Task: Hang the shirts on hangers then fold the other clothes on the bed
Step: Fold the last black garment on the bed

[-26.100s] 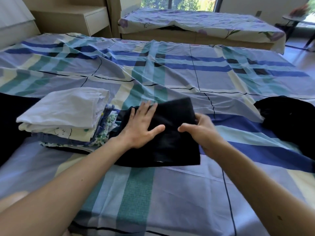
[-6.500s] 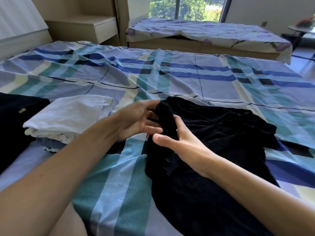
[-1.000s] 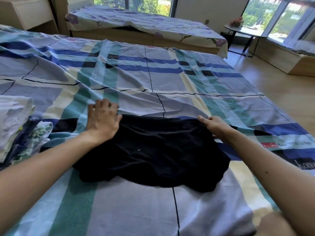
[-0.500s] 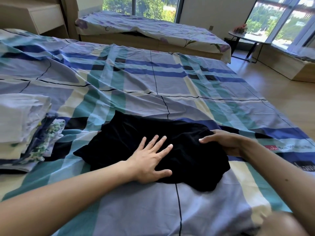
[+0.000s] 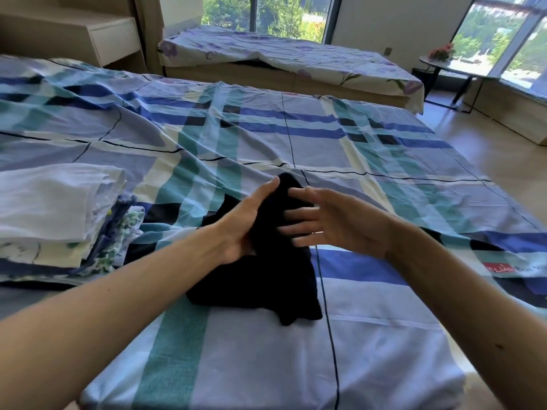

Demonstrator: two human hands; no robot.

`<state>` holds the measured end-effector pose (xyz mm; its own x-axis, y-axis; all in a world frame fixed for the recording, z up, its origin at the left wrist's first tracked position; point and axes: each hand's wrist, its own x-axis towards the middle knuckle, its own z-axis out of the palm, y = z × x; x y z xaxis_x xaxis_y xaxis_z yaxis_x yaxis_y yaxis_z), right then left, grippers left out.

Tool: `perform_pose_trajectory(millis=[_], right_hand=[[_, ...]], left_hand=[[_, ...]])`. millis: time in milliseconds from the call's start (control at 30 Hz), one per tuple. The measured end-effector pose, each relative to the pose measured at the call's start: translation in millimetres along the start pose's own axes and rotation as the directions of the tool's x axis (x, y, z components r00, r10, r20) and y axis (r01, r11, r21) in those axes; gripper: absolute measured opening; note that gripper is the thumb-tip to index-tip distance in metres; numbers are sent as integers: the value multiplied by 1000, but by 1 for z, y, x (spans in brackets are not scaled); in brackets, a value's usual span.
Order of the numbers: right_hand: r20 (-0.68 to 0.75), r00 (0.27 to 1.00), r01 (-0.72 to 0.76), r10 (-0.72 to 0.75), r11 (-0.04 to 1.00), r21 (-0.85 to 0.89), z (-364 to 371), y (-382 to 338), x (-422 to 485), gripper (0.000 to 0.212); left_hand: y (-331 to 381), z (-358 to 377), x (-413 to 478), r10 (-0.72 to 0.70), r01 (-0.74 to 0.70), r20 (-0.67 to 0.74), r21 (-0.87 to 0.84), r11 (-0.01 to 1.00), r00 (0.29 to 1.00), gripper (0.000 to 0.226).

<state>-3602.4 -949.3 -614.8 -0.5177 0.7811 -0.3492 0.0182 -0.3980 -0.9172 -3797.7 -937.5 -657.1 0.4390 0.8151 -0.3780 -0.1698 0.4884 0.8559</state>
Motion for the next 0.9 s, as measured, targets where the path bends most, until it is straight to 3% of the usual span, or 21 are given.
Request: perform_pose_trajectory(millis=[67,167,233,300,400,533,567,667,733,833,900], right_hand=[[50,997,55,-58,997,57,7,1,2,74],[-141,986,72,-86,992,-101,9,6,7,46],[-282,953,48,-109,975,-216,4,12,10,37],[-363,923,28,-132,961,-277,-1,15,13,31],[-424,891,26,-164,950,-312,-6,15,15,25],[-435,890,-48,-138,920,-389,-7,27,23,25],[-429,897,-90,-107,905,-415,-6,33,26,30],[-378,925,-163,-21,879,-448,-1,53,35,48],[-371,928,-165,-26,866,-473,-1,63,42,54],[-421,903,-121,-90,885,-450,0,69,51,57],[-452,882,-80,-133,904,-420,-3,71,56,58]], left_hand=[[2,-12,0,-17,16,-37,-35,999,999,50],[-8,-28,2,-6,66,-277,209,976,961,66],[-12,-29,1,84,61,-397,340,939,914,45],[-10,-28,2,135,41,-446,362,931,885,23],[7,-40,4,170,-7,-467,330,944,868,14],[13,-74,11,184,103,-516,479,872,836,32],[11,-78,10,195,165,-547,539,826,814,44],[6,-82,8,165,325,-596,625,710,786,109],[4,-78,7,132,371,-568,678,635,812,129],[-2,-79,9,70,423,-547,716,555,834,120],[-4,-85,11,55,409,-542,695,592,839,101]])
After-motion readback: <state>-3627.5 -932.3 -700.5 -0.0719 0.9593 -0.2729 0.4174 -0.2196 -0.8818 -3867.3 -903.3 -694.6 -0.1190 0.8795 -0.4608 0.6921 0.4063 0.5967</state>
